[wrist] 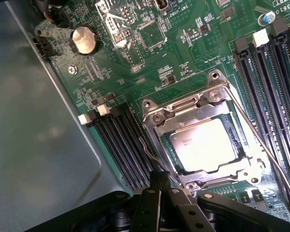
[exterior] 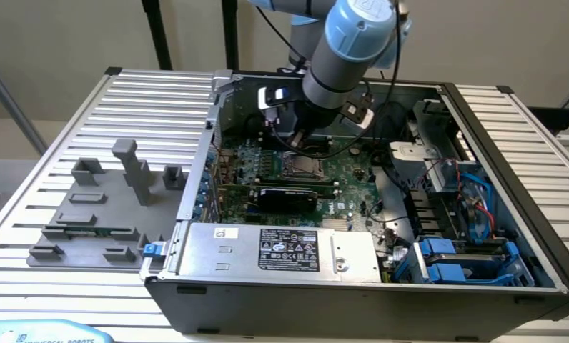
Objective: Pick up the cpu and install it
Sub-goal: 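Install the first cpu locking lever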
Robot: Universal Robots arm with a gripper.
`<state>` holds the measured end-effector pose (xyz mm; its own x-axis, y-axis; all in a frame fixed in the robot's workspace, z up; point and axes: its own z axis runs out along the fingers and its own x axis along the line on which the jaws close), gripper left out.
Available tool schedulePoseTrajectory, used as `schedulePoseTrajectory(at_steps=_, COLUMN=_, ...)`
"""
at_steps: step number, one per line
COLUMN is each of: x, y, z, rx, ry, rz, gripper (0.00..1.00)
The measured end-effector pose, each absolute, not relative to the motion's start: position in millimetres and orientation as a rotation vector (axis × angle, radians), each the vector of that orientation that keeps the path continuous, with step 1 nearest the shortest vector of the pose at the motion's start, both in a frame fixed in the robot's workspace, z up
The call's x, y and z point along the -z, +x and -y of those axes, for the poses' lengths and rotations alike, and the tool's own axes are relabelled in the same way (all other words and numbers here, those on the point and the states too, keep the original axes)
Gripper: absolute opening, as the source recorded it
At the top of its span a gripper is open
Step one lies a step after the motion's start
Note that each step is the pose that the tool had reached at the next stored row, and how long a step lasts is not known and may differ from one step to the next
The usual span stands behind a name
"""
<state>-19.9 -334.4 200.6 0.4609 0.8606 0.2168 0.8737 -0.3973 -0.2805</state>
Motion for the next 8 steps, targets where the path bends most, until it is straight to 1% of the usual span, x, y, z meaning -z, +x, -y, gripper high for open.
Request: schedulePoseTrajectory(at_steps=8, x=-200.1, y=-18.4, z=334.8, rx=0.05, ry=-2.364, rz=1.468, gripper=0.11)
